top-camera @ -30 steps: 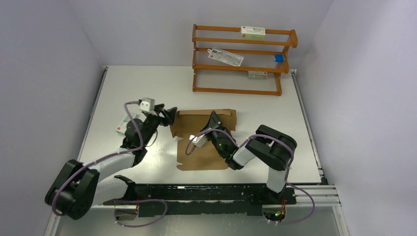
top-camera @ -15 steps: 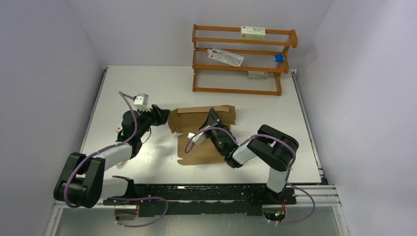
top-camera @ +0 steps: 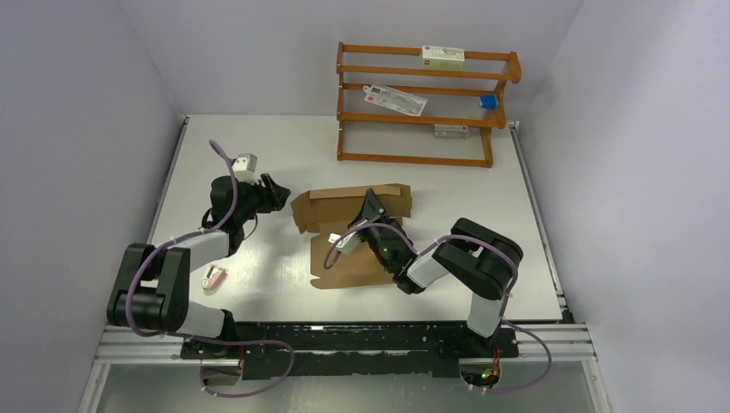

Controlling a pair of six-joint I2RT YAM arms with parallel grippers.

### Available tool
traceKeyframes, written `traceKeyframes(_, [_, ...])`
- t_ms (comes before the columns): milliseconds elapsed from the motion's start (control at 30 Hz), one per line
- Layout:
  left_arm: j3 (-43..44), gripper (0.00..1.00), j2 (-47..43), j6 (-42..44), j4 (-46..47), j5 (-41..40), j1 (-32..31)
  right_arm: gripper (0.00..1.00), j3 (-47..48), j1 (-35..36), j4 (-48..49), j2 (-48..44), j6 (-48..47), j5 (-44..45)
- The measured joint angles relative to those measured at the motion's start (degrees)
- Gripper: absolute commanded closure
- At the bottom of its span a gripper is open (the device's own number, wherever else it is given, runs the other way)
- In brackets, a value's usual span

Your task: Fold the paper box

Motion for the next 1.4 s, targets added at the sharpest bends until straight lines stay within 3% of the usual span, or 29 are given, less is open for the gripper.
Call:
traceKeyframes(533, [-0.8, 0.44, 0.5, 4.4, -1.6, 8.5, -5.4, 1.00, 0.0, 0.0, 0.0, 0.0, -0.6, 0.0])
traceKeyframes(1400, [-6.3, 0.38, -2.6, 7.0, 4.8, 11.5, -7.2, 1.00, 0.0, 0.6, 0.0, 0.3, -1.7, 0.8])
